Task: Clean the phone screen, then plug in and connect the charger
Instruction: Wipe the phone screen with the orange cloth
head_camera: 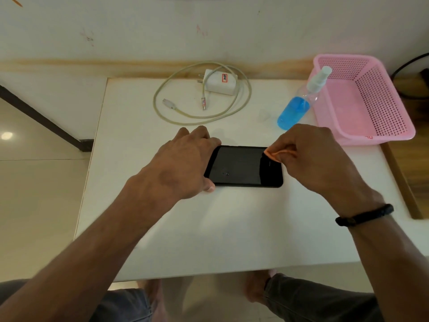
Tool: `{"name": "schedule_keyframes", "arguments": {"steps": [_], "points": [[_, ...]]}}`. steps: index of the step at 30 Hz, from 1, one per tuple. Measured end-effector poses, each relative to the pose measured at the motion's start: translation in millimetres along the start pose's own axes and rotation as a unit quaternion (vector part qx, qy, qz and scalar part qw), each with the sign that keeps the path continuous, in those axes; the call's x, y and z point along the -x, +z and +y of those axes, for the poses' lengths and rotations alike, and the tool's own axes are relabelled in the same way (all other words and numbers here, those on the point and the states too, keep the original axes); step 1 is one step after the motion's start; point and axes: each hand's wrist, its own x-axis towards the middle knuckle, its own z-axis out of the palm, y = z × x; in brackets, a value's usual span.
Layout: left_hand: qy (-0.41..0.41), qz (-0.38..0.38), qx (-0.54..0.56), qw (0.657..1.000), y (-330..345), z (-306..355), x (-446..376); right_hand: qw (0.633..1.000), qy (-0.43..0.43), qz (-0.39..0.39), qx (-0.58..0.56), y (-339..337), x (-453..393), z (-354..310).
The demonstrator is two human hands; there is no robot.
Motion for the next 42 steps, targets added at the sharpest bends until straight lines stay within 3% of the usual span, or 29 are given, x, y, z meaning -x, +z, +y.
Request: {"name": "schedule_keyframes", "arguments": {"steps": [5, 11, 22, 29, 34, 42], "points": [[-0.004, 0.001, 0.004, 1.0, -1.3, 1.1, 0.9, 0.999, 0.011, 0.035, 0.009, 17.4, -0.2, -18.8], [-0.006, 0.002, 0.002, 1.0, -1.7, 2.3, 1.0, 0.998, -0.058, 0.018, 0.016, 26.3, 4.7, -35.5], [-0.007, 0.004, 0.007, 1.0, -0.8, 2.7, -0.1, 0.985, -0.091, -0.145, 0.007, 14.0, 10.8, -35.9], [0.006, 0.0, 0.021, 1.0, -1.8, 0.2, 0.3, 0.978, -0.024, -0.208, -0.014, -1.6, 9.5, -17.7], [0.007, -0.006, 0.015, 1.0, -3.1, 0.7, 0.6, 0.983, 0.026, -0.178, -0.019, -14.6, 10.9, -1.4], [0.004, -0.008, -0.007, 1.0, -2.7, 4.7, -1.0, 0.999, 0.036, -0.026, 0.004, -1.7, 2.5, 0.1]]}}
